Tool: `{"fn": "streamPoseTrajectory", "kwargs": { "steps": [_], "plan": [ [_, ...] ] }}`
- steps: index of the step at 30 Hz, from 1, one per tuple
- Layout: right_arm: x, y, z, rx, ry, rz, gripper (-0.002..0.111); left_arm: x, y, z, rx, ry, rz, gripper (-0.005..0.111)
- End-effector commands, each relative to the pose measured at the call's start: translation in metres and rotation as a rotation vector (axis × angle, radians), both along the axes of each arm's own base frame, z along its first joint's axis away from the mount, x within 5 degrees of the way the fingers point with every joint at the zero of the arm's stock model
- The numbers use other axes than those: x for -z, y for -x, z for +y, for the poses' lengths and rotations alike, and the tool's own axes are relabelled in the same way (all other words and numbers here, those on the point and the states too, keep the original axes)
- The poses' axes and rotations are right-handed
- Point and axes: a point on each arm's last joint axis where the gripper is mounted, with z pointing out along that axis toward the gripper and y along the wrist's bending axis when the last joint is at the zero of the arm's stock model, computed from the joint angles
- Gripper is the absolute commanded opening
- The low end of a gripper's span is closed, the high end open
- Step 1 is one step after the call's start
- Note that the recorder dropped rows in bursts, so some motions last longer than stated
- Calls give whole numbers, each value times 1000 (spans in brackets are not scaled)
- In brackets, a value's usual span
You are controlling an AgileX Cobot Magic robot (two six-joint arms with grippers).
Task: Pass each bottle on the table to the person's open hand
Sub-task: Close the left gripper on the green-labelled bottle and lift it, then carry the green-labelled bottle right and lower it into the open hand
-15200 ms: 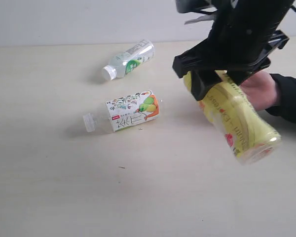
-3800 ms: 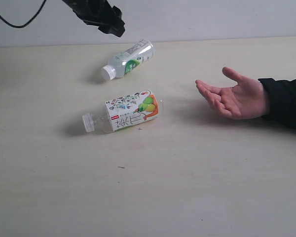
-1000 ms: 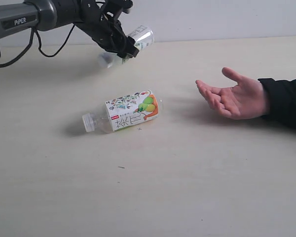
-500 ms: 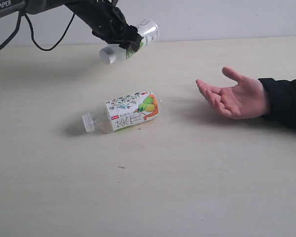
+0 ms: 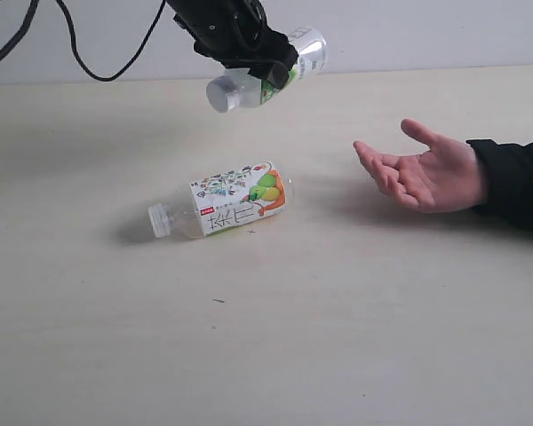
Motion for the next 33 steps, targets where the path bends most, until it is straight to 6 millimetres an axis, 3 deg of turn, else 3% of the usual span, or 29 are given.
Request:
{"fn": "streamPoseTrajectory", "kwargs": {
  "steps": [1, 20, 24, 33],
  "plan": [
    [1, 0, 0, 5, 0, -3, 0, -13, 17, -3, -27, 22, -14, 0],
    [1, 0, 0, 5, 0, -3, 0, -62, 115, -32, -127, 108, -17, 0],
    [1, 0, 0, 5, 2, -4, 0, -69, 139, -55, -162, 124, -35, 0],
    [1, 0, 0, 5, 2, -4, 0, -63, 180, -117, -328, 274, -129, 0]
  ]
}}
